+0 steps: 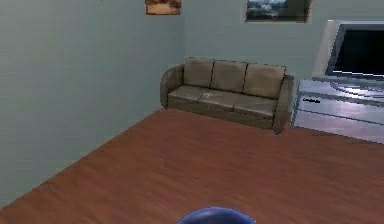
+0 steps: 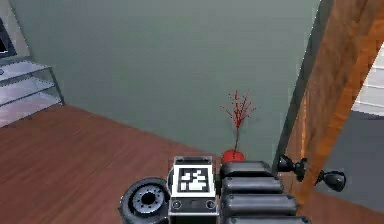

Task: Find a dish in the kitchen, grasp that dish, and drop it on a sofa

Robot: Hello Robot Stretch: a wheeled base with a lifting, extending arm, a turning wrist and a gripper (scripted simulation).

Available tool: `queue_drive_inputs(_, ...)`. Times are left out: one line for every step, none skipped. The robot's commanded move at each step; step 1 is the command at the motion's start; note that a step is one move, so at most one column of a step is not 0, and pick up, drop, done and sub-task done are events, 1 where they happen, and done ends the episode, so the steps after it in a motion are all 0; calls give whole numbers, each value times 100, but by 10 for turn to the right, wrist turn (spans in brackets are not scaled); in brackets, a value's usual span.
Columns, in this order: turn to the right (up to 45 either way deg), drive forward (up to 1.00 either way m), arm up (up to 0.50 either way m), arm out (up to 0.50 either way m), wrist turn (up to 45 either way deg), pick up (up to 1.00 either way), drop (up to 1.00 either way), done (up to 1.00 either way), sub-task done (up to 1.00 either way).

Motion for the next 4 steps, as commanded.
queue_drive_inputs(0, 100, 0, 0, 0, 0, 0, 0, 0)
queue_drive_inputs(30, 0, 0, 0, 0, 0, 0, 0, 0)
queue_drive_inputs(0, 100, 0, 0, 0, 0, 0, 0, 0)
queue_drive_inputs(0, 15, 0, 0, 0, 0, 0, 0, 0)
